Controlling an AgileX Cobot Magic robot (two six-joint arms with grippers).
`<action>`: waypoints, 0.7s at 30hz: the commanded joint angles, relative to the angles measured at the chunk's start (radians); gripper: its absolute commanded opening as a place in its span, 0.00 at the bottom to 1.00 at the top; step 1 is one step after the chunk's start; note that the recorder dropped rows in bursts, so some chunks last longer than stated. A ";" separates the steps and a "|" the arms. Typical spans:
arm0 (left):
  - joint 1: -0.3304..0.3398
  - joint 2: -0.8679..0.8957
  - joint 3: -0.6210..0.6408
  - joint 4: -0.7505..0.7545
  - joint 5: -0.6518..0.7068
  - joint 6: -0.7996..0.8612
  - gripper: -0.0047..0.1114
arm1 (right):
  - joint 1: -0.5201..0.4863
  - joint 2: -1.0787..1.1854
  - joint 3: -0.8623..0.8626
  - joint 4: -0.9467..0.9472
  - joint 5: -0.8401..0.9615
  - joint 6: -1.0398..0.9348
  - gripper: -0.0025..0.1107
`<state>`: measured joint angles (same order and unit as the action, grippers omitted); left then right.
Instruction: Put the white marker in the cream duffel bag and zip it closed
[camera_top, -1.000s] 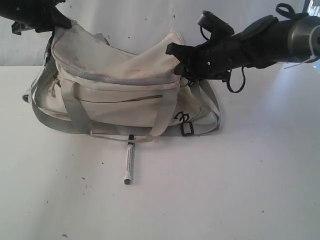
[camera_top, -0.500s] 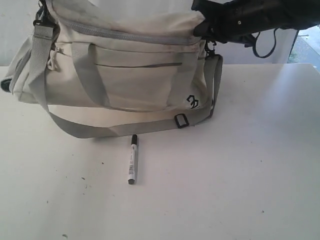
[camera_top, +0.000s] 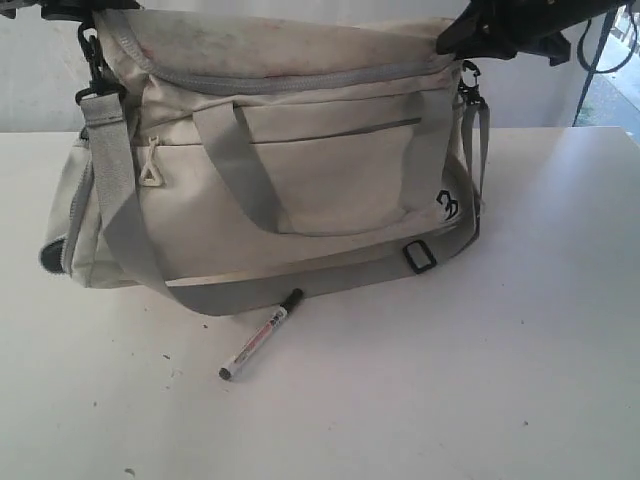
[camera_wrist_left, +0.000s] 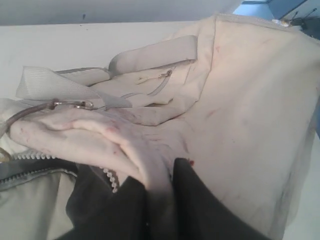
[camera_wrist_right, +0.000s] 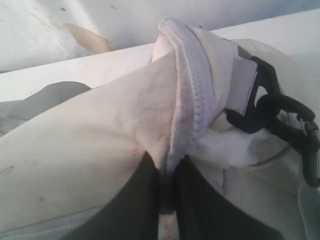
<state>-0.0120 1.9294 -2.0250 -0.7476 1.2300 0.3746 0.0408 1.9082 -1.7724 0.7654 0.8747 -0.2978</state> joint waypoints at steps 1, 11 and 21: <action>0.004 -0.041 0.005 0.026 -0.009 0.028 0.04 | -0.056 -0.014 -0.045 -0.101 -0.069 0.039 0.02; 0.004 -0.032 0.082 0.225 -0.009 -0.029 0.04 | -0.052 0.042 -0.040 -0.101 -0.159 0.034 0.02; 0.000 -0.032 0.327 0.188 -0.134 -0.029 0.04 | -0.029 0.152 -0.040 -0.104 -0.087 -0.003 0.02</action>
<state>-0.0381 1.9171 -1.7563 -0.6537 1.1338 0.3316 0.0387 2.0309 -1.8114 0.7582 0.9041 -0.2784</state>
